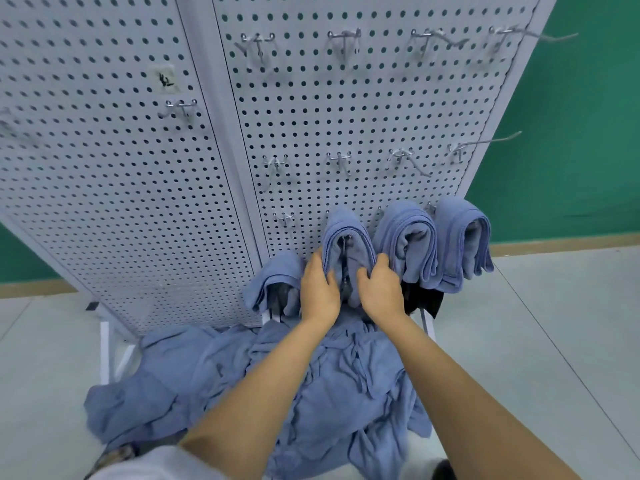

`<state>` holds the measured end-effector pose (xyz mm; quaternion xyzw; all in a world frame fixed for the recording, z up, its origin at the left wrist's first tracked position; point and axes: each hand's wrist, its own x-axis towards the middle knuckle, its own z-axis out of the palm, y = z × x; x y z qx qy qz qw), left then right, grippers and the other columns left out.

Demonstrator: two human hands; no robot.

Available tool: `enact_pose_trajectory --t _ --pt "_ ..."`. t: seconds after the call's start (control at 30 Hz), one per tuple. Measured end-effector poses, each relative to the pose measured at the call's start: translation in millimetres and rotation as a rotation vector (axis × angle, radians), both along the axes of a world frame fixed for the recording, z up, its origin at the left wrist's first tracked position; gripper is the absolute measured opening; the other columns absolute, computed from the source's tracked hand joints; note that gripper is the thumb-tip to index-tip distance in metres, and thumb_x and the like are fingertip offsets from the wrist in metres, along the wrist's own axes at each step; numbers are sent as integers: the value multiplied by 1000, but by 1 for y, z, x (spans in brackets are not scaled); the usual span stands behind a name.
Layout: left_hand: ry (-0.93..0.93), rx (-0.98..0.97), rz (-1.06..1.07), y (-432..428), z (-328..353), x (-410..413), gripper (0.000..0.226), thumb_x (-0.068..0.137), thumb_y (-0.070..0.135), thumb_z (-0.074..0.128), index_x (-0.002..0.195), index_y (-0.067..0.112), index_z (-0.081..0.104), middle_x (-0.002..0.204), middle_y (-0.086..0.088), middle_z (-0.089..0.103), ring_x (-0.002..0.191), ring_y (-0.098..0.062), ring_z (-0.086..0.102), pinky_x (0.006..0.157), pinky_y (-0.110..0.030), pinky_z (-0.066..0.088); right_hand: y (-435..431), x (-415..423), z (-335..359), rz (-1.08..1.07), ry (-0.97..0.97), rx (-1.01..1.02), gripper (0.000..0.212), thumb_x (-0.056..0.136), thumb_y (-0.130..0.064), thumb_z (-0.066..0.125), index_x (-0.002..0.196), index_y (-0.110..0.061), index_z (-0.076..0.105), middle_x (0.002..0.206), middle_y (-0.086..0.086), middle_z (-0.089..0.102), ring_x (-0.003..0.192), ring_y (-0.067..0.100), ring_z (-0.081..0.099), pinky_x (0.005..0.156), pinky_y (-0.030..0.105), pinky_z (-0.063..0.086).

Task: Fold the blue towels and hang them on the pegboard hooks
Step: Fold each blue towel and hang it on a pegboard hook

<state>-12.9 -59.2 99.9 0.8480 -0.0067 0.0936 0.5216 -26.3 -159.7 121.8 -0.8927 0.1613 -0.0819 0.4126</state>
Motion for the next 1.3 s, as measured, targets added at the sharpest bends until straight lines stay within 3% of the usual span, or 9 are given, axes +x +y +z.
enact_pose_trajectory --t 0.13,0.23,0.33,0.5,0.6,0.9,1.07,1.23,1.3 --pt "72 37 -52 7 -7 4 42 98 0 36 138 12 42 129 -6 53 115 -20 51 96 -28 41 -9 0 -13 74 -54 -20 16 98 -13 49 106 1 48 90 15 59 74 26 54 65 33 44" --pt "114 36 -68 12 -13 2 44 98 4 44 140 13 40 133 -7 52 122 -23 49 100 -30 40 -16 -7 -23 125 -100 35 23 96 -21 55 110 -3 50 81 3 57 67 14 51 61 21 42" --pt "85 18 -52 18 -24 -15 50 94 12 57 141 12 41 138 -5 50 126 -19 47 106 -31 38 -20 -27 -41 157 -105 190 33 93 -20 60 122 -8 52 102 0 62 91 15 59 83 26 49" --pt "270 16 -6 27 -75 -63 39 94 10 57 132 6 48 127 -11 55 107 -20 54 93 -29 44 -32 -60 -98 142 201 150 29 94 -11 58 121 -2 55 116 15 61 104 28 59 91 34 48" --pt "460 80 -55 26 -110 -78 31 94 10 57 124 2 54 121 -15 60 106 -28 58 93 -36 47 -36 -75 -129 136 331 91 25 93 -6 57 117 1 57 112 20 63 102 29 61 83 26 46" --pt "582 95 -85 -3 -158 -47 15 90 2 58 106 3 61 93 -3 58 90 -18 55 77 -18 41 -28 -55 -174 151 353 -19 13 89 -3 54 99 -11 58 99 6 52 91 25 54 72 24 37" --pt "641 116 -114 -20 -176 -30 28 90 3 59 79 22 42 74 7 49 79 -16 49 69 -17 35 -28 -39 -193 150 425 -144 35 91 -19 61 123 -12 51 124 5 44 117 25 45 77 33 47" --pt "653 235 -197 -18 -185 -30 43 90 4 57 56 17 33 55 2 36 51 -7 33 48 -18 29 -38 -37 -200 187 444 -204 3 90 -8 55 92 -10 53 97 9 53 87 26 53 66 35 45" --pt "642 215 -209 -13 -182 -33 47 90 4 57 53 16 31 52 2 31 50 -8 28 45 -17 26 -46 -38 -200 179 425 -70 13 88 -2 57 78 -8 50 76 8 52 71 22 49 67 34 46"
